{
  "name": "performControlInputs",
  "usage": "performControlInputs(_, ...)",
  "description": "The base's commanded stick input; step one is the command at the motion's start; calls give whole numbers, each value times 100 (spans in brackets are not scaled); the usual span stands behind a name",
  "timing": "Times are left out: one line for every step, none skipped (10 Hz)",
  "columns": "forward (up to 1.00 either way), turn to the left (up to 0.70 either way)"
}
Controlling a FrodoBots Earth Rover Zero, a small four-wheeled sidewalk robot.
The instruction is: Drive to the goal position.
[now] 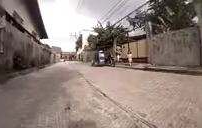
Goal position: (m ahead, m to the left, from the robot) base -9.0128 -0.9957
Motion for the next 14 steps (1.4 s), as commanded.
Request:
performControlInputs(70,1)
performControlInputs(70,0)
performControlInputs(70,-7)
performControlInputs(70,-13)
performControlInputs(70,-13)
performControlInputs(70,-14)
performControlInputs(70,-15)
performControlInputs(70,-15)
performControlInputs(70,-15)
performControlInputs(70,1)
performControlInputs(70,1)
performControlInputs(70,1)
performControlInputs(70,1)
performControlInputs(70,1)
